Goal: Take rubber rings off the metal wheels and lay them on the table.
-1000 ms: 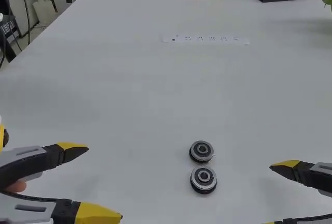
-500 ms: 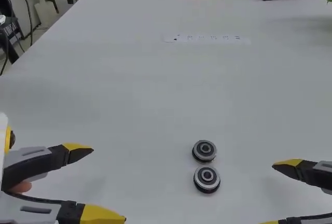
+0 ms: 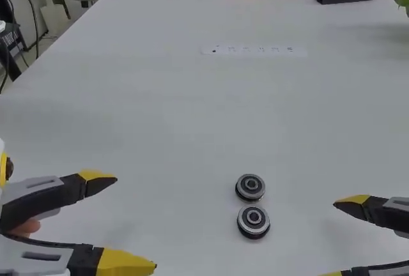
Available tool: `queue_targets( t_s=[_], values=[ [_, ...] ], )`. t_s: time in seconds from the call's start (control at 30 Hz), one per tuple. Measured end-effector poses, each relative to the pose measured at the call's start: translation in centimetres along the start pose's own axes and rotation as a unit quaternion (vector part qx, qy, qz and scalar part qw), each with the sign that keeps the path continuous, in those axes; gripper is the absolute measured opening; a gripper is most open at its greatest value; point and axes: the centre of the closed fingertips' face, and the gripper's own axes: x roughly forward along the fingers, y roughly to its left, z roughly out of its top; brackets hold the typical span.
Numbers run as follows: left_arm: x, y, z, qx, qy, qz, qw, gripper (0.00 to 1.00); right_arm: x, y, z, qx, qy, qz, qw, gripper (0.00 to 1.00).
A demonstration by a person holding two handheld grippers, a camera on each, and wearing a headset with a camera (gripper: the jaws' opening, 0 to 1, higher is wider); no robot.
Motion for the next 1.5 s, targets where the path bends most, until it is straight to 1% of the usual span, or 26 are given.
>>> queue_targets(
  t_s=[0.03, 0.1, 0.2, 0.33, 0.4, 0.47, 0.53, 0.6, 0.73, 0.87, 0.93, 1.07, 1.17, 1.2, 1.27, 1.33, 1.37, 1.4, 1.43, 1.47, 1.5],
  values=[
    [-0.1, 0.0, 0.3, 0.001, -0.008, 0.000, 1.0000, 0.91, 0.0, 0.0, 0.0, -0.003, 0.001, -0.001, 1.0000, 0.90],
    [-0.4, -0.1, 0.8, -0.004, -0.016, -0.002, 0.9999, 0.92, -0.2, 0.0, 0.3, -0.005, -0.003, -0.001, 1.0000, 0.90],
    [-0.8, -0.2, 1.5, 0.001, -0.022, -0.001, 0.9998, 0.92, -0.4, -0.1, 0.9, -0.006, -0.017, -0.005, 0.9998, 0.89],
    [-1.4, -0.1, 2.0, 0.020, -0.011, 0.007, 0.9997, 0.92, -0.6, -0.2, 1.4, -0.011, -0.019, -0.004, 0.9998, 0.88],
    [-1.5, -0.1, 2.3, 0.025, -0.011, 0.008, 0.9996, 0.92, -0.6, -0.1, 1.9, -0.019, -0.020, -0.002, 0.9996, 0.88],
    [-1.5, -0.1, 2.6, 0.034, -0.010, 0.012, 0.9993, 0.91, -0.7, 0.0, 2.7, -0.030, -0.021, 0.000, 0.9993, 0.88],
    [-1.3, -0.1, 3.1, 0.044, -0.014, 0.016, 0.9988, 0.91, -0.9, 0.1, 3.6, -0.050, -0.023, 0.001, 0.9985, 0.87],
    [-1.1, -0.3, 3.7, 0.052, -0.017, 0.013, 0.9984, 0.91, -1.1, 0.1, 4.5, -0.063, -0.025, 0.002, 0.9977, 0.87],
    [-0.5, -1.1, 5.0, 0.076, -0.018, -0.002, 0.9969, 0.91, -1.7, 0.0, 6.4, -0.089, -0.031, 0.002, 0.9956, 0.86],
    [-0.1, -2.0, 6.3, 0.089, -0.025, -0.025, 0.9954, 0.90, -2.0, 0.3, 7.7, -0.104, -0.037, 0.006, 0.9938, 0.85],
    [0.2, -2.1, 6.9, 0.094, -0.026, -0.030, 0.9947, 0.89, -2.0, 0.4, 8.1, -0.111, -0.041, 0.008, 0.9929, 0.84],
    [0.7, -2.4, 8.4, 0.120, -0.031, -0.037, 0.9916, 0.89, -1.9, 0.7, 9.0, -0.127, -0.042, 0.011, 0.9910, 0.81],
    [1.1, -2.6, 9.5, 0.140, -0.035, -0.044, 0.9886, 0.89, -1.9, 1.2, 10.2, -0.147, -0.056, 0.019, 0.9873, 0.78],
    [1.4, -2.8, 10.0, 0.149, -0.041, -0.048, 0.9868, 0.89, -1.9, 1.3, 10.5, -0.149, -0.058, 0.021, 0.9869, 0.76],
    [2.1, -2.7, 10.4, 0.155, -0.044, -0.052, 0.9856, 0.89, -1.8, 1.4, 11.1, -0.155, -0.062, 0.024, 0.9857, 0.73],
    [2.7, -2.5, 10.5, 0.157, -0.039, -0.055, 0.9854, 0.88, -1.7, 1.4, 11.9, -0.165, -0.070, 0.024, 0.9835, 0.71],
    [3.2, -2.7, 10.5, 0.166, -0.031, -0.059, 0.9838, 0.88, -1.7, 1.5, 12.3, -0.168, -0.074, 0.025, 0.9828, 0.71],
    [3.5, -2.8, 10.5, 0.174, -0.028, -0.062, 0.9824, 0.88, -1.6, 1.6, 12.8, -0.170, -0.079, 0.028, 0.9819, 0.70],
    [4.1, -3.0, 10.8, 0.183, -0.029, -0.069, 0.9803, 0.88, -1.6, 1.6, 13.0, -0.172, -0.082, 0.030, 0.9811, 0.69],
    [4.5, -3.0, 11.0, 0.186, -0.031, -0.073, 0.9794, 0.88, -1.4, 1.6, 13.5, -0.178, -0.090, 0.033, 0.9793, 0.67],
    [5.1, -3.0, 11.3, 0.186, -0.032, -0.077, 0.9789, 0.87, -1.3, 1.4, 13.7, -0.180, -0.093, 0.032, 0.9789, 0.64]
  ],
)
